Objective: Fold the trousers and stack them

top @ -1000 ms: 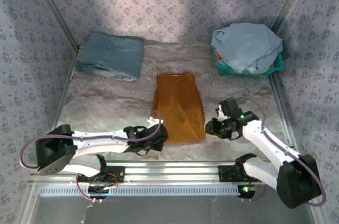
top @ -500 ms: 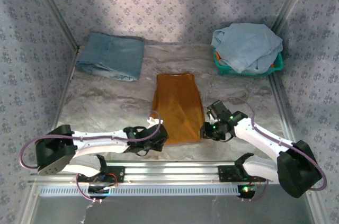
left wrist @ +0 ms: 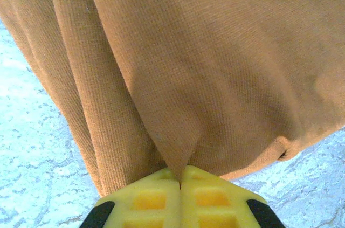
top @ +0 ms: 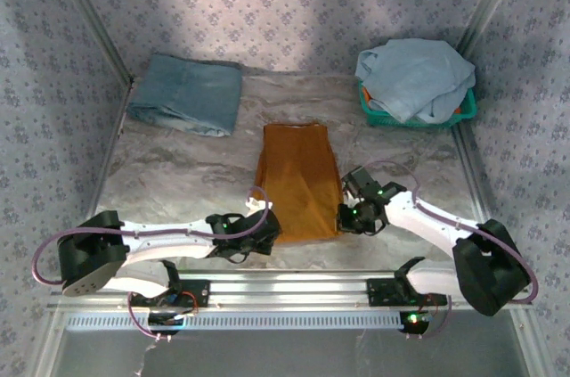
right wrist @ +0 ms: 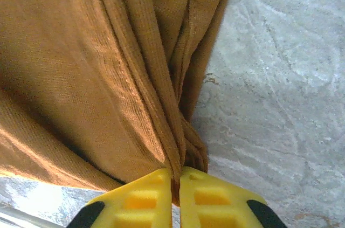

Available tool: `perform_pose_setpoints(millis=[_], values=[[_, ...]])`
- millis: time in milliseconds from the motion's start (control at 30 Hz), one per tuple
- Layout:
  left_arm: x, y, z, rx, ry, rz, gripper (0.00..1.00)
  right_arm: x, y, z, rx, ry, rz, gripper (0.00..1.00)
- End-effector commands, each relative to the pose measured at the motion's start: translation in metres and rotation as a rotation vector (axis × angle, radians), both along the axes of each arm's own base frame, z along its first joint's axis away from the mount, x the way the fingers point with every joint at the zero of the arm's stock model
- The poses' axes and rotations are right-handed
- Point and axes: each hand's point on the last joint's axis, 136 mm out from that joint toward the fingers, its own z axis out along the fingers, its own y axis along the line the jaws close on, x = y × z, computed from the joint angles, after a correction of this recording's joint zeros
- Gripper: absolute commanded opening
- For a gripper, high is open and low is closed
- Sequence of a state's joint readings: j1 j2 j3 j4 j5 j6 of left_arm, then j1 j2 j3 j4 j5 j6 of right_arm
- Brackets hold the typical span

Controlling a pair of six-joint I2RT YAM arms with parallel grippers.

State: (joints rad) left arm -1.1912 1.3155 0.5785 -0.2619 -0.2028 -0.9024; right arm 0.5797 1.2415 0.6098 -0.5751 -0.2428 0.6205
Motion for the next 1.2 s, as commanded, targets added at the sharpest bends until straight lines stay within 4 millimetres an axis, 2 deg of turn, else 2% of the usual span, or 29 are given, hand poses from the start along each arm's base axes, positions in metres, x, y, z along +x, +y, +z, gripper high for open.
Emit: perform_pose_setpoints(millis=[0, 267, 467, 767, 1033, 1100, 1167], values=[[0.000, 0.012, -0.003, 0.024, 0.000, 0.020, 0.00, 0.002, -0.001, 0.003, -0.013, -0.017, 0.001, 0.00], [0.000, 0.021, -0.001, 0.053, -0.010, 0.023, 0.00, 0.005, -0.035, -0.006, -0.158, 0.002, -0.095, 0.00], [-0.004, 0.038, -0.001, 0.066, -0.008, 0.044, 0.00, 0.014, -0.050, -0.002, -0.175, -0.015, -0.152, 0.00], [-0.010, 0.053, -0.004, 0.068, 0.000, 0.057, 0.00, 0.020, -0.057, 0.005, -0.178, -0.031, -0.153, 0.00], [-0.010, 0.074, 0.007, 0.094, -0.029, 0.082, 0.00, 0.026, -0.064, 0.008, -0.175, -0.035, -0.167, 0.00], [-0.010, 0.071, 0.010, 0.063, -0.033, 0.085, 0.00, 0.026, -0.056, 0.010, -0.135, -0.031, -0.152, 0.00], [-0.012, 0.059, 0.015, 0.005, -0.021, 0.067, 0.00, 0.025, -0.047, 0.011, -0.103, -0.029, -0.129, 0.00]])
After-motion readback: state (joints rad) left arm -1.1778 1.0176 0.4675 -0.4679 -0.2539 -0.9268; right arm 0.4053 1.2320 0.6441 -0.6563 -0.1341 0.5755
